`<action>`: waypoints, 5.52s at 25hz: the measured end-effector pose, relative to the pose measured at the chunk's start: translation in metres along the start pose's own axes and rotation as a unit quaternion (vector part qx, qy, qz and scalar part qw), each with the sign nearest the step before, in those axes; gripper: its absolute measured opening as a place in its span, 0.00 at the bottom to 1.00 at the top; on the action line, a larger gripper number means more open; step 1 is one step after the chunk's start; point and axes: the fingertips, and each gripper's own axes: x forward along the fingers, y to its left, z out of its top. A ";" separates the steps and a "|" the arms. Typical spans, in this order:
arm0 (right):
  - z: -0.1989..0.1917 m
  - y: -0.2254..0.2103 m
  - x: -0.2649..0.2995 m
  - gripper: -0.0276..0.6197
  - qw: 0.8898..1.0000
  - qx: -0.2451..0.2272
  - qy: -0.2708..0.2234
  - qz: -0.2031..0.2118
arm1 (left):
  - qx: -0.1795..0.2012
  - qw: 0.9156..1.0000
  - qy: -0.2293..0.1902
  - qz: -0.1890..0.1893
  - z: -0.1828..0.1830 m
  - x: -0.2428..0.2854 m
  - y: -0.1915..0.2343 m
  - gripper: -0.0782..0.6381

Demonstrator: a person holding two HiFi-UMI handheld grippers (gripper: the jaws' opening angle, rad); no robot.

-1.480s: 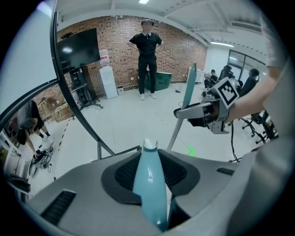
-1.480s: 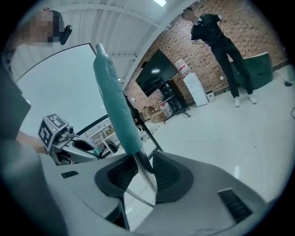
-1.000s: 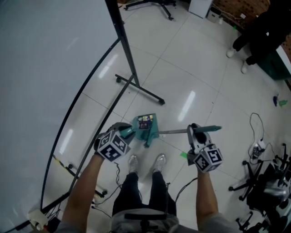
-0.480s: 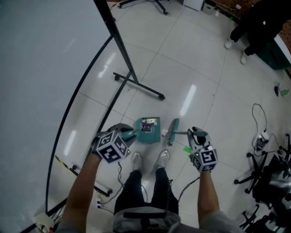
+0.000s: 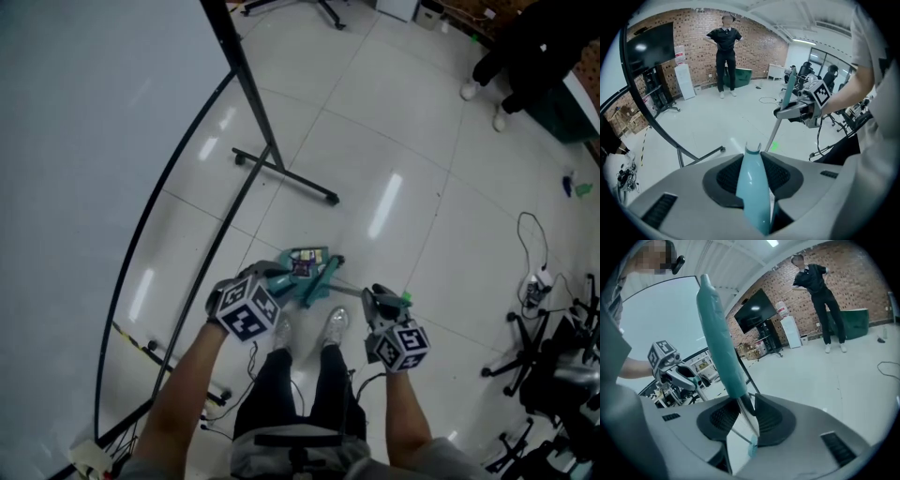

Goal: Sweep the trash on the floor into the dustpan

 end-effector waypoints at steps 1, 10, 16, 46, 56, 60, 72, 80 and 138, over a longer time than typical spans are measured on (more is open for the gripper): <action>0.001 0.005 0.000 0.20 1.000 0.009 -0.001 0.009 | 0.000 1.000 -0.001 0.003 0.000 0.000 0.001 0.28; 0.037 0.046 -0.001 0.20 0.998 -0.042 -0.016 0.033 | -0.026 0.999 -0.032 0.036 -0.008 -0.007 0.010 0.27; 0.091 0.064 -0.024 0.18 0.988 -0.138 -0.060 0.014 | -0.086 0.991 -0.071 0.068 0.012 -0.009 0.015 0.27; 0.175 0.057 -0.035 0.18 0.973 -0.195 -0.125 -0.001 | -0.106 0.986 -0.091 0.094 0.055 0.067 0.025 0.27; 0.168 0.063 -0.029 0.18 0.974 -0.194 -0.115 0.004 | -0.109 0.986 -0.087 0.086 0.055 0.067 0.027 0.27; 0.164 0.063 -0.028 0.18 0.974 -0.199 -0.107 0.006 | -0.110 0.987 -0.080 0.090 0.053 0.070 0.030 0.28; 0.170 0.089 -0.012 0.18 0.968 -0.223 -0.099 0.054 | -0.098 0.989 -0.107 0.022 0.057 0.021 0.030 0.46; 0.182 0.126 0.003 0.18 0.963 -0.247 -0.092 0.053 | -0.048 0.992 -0.101 -0.054 0.035 0.001 0.060 0.46; 0.143 0.132 -0.015 0.42 0.985 -0.140 -0.085 -0.054 | 0.070 0.980 -0.105 -0.152 0.039 0.045 0.051 0.39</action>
